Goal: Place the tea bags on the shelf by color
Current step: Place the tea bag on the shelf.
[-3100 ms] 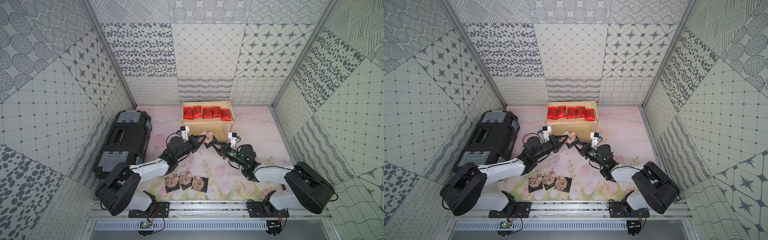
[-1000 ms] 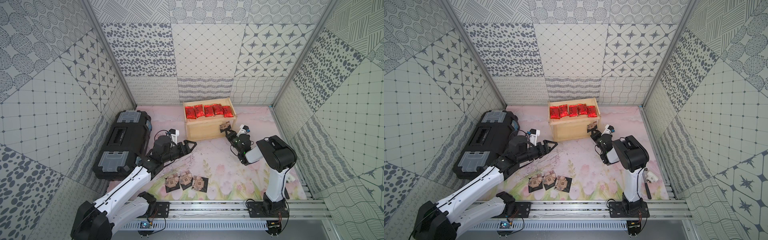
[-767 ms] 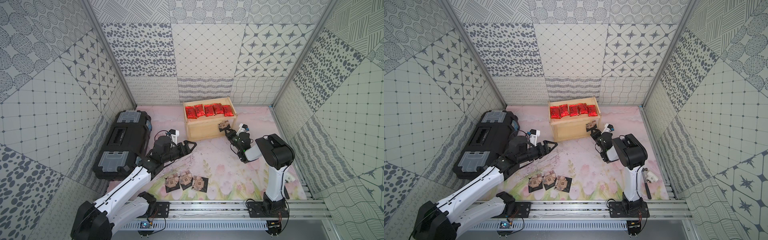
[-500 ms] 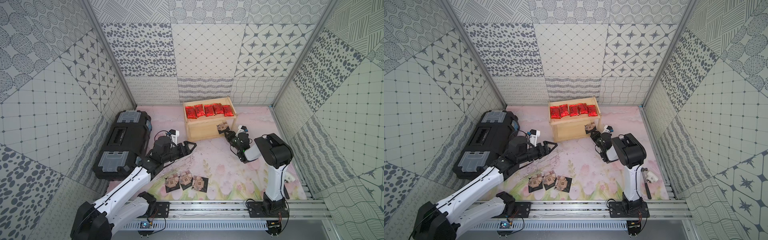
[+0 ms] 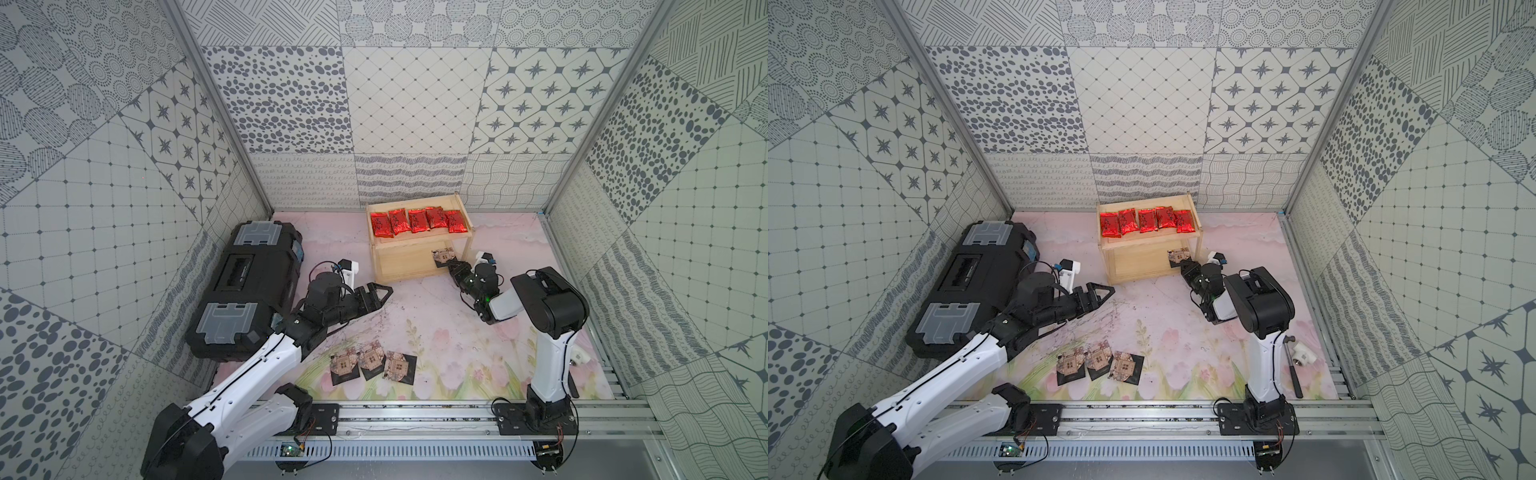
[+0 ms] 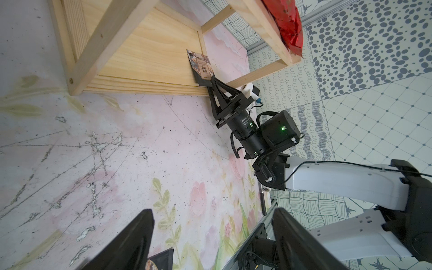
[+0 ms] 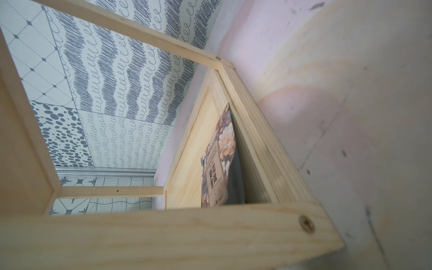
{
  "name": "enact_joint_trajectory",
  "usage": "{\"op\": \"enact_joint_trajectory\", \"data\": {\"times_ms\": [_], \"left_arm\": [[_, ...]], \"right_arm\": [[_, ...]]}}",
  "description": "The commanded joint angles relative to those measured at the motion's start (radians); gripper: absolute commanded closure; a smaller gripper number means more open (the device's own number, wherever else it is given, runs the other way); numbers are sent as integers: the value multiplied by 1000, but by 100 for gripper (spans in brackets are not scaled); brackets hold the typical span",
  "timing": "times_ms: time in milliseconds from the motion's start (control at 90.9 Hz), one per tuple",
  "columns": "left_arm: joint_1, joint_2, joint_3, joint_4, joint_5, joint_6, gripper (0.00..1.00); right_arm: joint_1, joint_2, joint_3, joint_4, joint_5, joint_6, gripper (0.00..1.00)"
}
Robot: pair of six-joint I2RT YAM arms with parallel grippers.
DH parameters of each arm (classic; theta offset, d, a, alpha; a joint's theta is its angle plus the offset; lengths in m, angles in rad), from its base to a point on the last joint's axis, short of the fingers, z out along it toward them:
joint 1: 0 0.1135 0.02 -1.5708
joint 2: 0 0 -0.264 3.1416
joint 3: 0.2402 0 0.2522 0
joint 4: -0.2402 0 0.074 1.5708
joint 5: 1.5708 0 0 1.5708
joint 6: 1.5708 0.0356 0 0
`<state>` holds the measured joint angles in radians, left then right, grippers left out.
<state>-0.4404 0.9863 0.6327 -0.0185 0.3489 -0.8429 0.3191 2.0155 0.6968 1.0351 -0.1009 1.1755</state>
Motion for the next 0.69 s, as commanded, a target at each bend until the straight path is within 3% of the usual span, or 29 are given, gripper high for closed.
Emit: {"op": "enact_joint_trajectory", "data": {"times_ms": [0, 451, 682], "left_arm": [[6, 0, 2, 0, 13, 29, 16], [7, -3, -8, 0, 0, 28, 16], [7, -24, -16, -81, -43, 20, 16]], "right_arm": [[-3, -35, -6, -47, 21, 2, 70], [3, -172, -70, -170, -43, -33, 55], [80, -362, -175, -283, -113, -188, 49]]}}
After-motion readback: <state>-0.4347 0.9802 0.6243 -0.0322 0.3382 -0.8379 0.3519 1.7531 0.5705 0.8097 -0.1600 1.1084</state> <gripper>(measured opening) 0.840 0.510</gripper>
